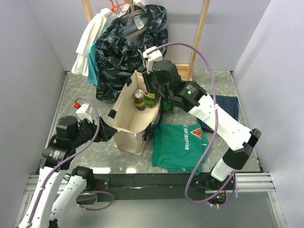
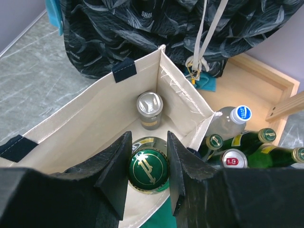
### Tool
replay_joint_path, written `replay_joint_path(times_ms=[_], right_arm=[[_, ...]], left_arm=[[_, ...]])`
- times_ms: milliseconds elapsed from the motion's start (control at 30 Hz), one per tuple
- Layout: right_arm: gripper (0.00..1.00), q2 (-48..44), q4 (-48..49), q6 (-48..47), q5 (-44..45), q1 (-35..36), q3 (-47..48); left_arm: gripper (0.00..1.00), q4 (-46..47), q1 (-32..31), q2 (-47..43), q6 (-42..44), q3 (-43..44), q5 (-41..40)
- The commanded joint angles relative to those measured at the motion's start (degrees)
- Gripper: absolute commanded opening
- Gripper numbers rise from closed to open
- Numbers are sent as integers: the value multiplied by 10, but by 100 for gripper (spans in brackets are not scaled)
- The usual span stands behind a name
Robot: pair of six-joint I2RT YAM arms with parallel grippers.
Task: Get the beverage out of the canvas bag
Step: Place the drink at the center of the board.
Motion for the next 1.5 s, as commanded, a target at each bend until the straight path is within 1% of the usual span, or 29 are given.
replay_joint_path(times_ms=[0, 133, 200, 400, 767, 933, 1200, 1300, 1433, 1467], right_arm=[[0, -49, 106, -15, 24, 5, 34], [0, -49, 107, -15, 36, 6, 45], [0, -51, 107, -32, 51, 7, 45], [0, -77, 142, -43, 67, 7, 22], [0, -98, 177, -61, 102, 7, 16], [0, -99, 167, -65, 169, 5, 17], [0, -149, 201, -60, 211, -10, -49], [0, -166, 194, -45, 212, -34, -69], [0, -195, 196, -22, 199, -66, -118], [0, -201, 195, -4, 194, -82, -126]], left_arm=[[77, 5, -1, -2, 0, -1, -6], [77, 5, -1, -2, 0, 0, -6], [77, 5, -1, -3, -1, 0, -6], [76, 5, -1, -1, 0, 0, -6], [77, 4, -1, -2, -1, 0, -10], [77, 4, -1, -1, 0, 0, -7], [77, 4, -1, 0, 0, 0, -7], [77, 5, -1, -1, 0, -1, -6], [77, 5, -1, -1, 1, 0, -6], [77, 5, -1, 0, 1, -1, -5]])
